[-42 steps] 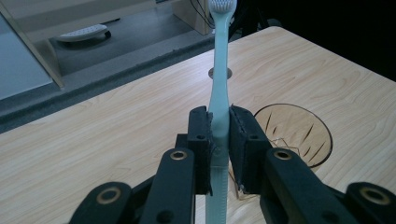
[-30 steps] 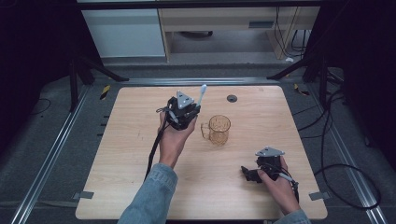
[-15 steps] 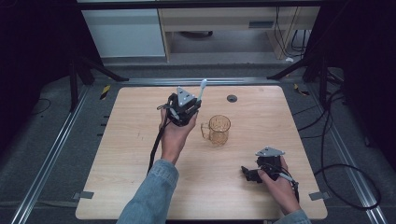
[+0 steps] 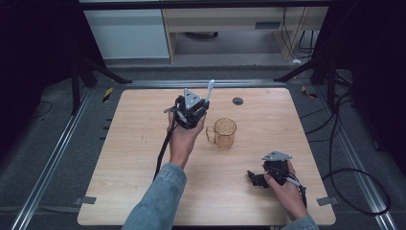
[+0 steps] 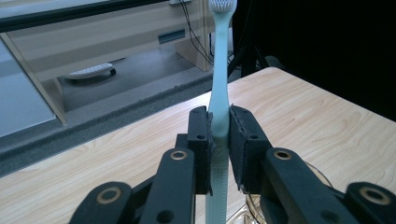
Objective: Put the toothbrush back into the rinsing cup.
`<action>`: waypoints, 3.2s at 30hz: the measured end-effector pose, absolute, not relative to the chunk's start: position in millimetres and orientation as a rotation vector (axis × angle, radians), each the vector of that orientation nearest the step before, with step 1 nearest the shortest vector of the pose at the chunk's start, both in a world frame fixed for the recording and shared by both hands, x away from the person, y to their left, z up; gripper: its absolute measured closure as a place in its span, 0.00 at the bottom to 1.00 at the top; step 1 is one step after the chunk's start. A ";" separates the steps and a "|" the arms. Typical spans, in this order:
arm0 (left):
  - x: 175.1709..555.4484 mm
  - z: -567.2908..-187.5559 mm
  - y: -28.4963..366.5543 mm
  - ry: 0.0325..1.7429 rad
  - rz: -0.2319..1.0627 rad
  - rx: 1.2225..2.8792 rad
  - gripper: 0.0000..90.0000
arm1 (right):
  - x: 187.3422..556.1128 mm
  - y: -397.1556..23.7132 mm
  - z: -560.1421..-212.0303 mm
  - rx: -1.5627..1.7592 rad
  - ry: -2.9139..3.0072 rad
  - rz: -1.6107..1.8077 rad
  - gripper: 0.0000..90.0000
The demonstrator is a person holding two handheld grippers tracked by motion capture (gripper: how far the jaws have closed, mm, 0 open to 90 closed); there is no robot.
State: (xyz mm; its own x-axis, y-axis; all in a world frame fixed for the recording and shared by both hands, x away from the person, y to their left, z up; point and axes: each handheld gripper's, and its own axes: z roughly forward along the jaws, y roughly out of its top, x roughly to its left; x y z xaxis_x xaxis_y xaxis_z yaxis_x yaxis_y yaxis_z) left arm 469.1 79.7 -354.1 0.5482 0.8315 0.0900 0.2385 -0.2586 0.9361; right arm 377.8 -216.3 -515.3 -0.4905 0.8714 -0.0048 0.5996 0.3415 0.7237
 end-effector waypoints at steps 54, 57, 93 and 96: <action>461.9 -378.6 71.3 0.808 0.764 1.495 0.87 | 377.9 -216.9 -515.3 1.284 2.224 0.948 0.01; 461.4 -380.5 71.5 0.806 0.768 1.486 0.87 | 377.9 -216.9 -515.3 1.284 2.224 0.948 0.01; 451.1 -405.9 64.1 0.832 0.822 1.385 0.87 | 377.3 -217.1 -515.3 1.270 2.235 0.951 0.01; 451.4 -408.3 63.5 0.832 0.825 1.388 0.87 | 377.3 -217.1 -515.3 1.270 2.235 0.951 0.01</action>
